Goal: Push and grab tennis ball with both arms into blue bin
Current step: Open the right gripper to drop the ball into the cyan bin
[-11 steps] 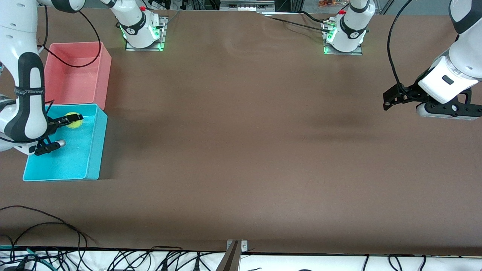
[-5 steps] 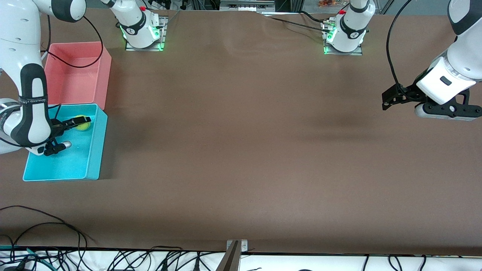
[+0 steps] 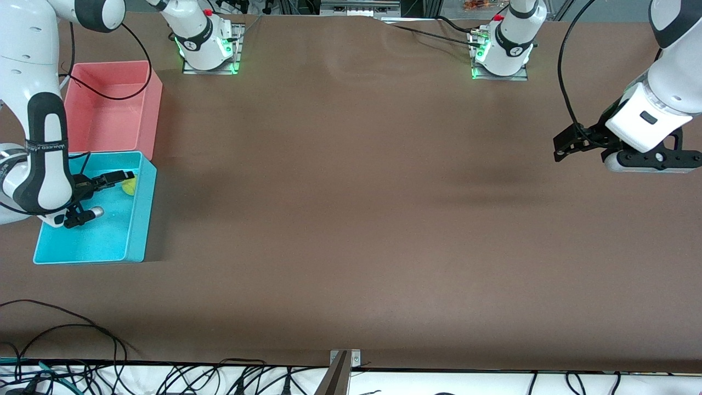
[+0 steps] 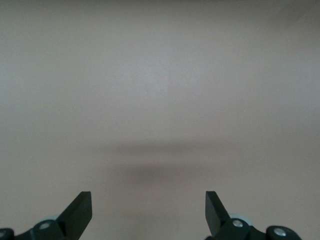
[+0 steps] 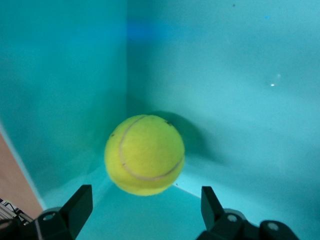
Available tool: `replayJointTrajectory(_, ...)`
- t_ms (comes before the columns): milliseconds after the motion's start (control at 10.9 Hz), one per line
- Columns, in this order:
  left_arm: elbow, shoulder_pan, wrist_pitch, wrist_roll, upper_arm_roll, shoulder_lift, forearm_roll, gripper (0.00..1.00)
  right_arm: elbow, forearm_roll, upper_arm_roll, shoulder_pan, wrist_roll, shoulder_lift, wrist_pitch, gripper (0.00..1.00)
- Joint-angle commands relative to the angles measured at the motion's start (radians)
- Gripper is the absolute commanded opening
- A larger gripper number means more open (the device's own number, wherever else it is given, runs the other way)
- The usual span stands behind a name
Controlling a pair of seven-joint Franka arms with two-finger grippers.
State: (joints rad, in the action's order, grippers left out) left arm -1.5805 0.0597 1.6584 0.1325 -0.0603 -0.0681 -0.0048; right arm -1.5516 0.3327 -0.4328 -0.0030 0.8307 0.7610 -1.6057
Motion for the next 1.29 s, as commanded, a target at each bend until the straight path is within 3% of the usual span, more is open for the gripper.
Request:
replayJointTrajectory(0,0.034,-0.018,-0.011,0.012,-0.007,-0.002,-0.017,1.00,0.053,0.009,0.003,-0.003,-0.007,-0.029,0.088,0.96)
replayJointTrajectory(460,0.036,-0.032,-0.009,0.012,-0.006,-0.004,-0.011,1.00,0.220,-0.053,-0.001,0.038,-0.102,-0.097,0.204,0.97)
replayJointTrajectory(735,0.036,-0.034,-0.009,0.010,-0.001,-0.004,-0.011,1.00,0.283,-0.110,-0.001,0.131,-0.256,-0.172,0.204,1.00)
replayJointTrajectory(1011,0.033,-0.034,-0.009,0.001,0.000,-0.004,-0.009,1.00,0.381,-0.231,-0.004,0.247,-0.369,-0.207,0.199,1.00)
replayJointTrajectory(1195,0.036,-0.035,-0.009,0.008,0.002,-0.005,-0.009,1.00,0.415,-0.227,0.005,0.264,-0.398,-0.219,0.176,1.00)
